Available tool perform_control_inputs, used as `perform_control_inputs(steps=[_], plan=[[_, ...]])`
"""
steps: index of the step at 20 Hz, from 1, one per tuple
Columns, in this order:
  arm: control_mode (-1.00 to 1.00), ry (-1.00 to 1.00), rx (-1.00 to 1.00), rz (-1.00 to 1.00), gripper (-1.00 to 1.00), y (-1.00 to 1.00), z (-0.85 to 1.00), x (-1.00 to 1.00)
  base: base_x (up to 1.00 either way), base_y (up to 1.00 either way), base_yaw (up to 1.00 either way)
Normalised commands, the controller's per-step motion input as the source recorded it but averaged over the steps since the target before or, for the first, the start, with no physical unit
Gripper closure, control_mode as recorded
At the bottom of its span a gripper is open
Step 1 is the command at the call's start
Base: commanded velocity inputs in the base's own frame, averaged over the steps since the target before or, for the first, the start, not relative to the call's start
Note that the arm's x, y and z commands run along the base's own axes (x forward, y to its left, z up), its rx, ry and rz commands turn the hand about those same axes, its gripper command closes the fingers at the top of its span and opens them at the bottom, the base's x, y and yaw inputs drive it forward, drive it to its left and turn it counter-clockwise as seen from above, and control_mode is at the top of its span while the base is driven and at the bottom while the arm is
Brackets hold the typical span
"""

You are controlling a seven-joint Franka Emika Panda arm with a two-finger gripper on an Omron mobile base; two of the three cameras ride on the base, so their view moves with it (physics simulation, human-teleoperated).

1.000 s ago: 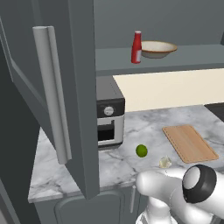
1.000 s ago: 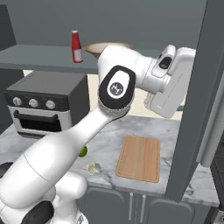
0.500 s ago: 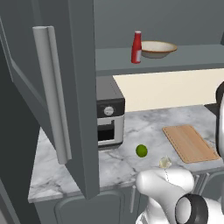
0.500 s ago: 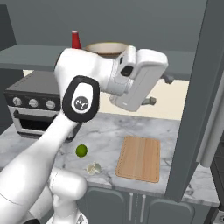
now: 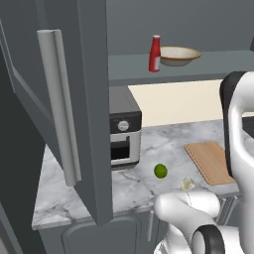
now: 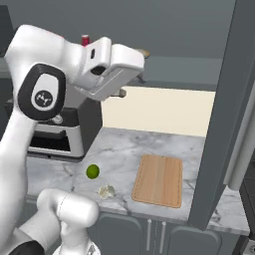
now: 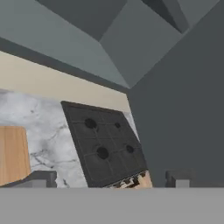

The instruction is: Open the cabinet. Place the bowl and condiment on the counter. Then place the lime and garlic on the cutting board.

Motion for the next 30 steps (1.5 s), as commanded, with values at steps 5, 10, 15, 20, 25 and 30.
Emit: perform_control_inputs(steps=[5, 10, 15, 20, 25, 30], plan=[[-1.0, -0.17, 0.28, 0.24, -1.0, 1.0, 0.0, 0.24, 0.0, 0.0, 0.0], [-1.0, -0.17, 0.26, 0.25, -1.0, 1.0, -0.01, 0.33, 0.0, 0.0, 0.0], [-1.0, -0.16, 0.23, 0.23, -1.0, 1.0, 0.0, 0.46, 0.0, 0.0, 0.0], [-1.0, -0.13, 0.14, 0.13, -1.0, 1.0, 0.0, 0.83, 0.0, 0.0, 0.0], [-1.0, 0.09, 0.0, 0.01, -1.0, 0.23, 0.0, 0.64, 0.0, 0.0, 0.0], [-1.0, 0.16, 0.0, 0.0, -1.0, -0.01, -0.02, 0.65, 0.0, 0.0, 0.0]])
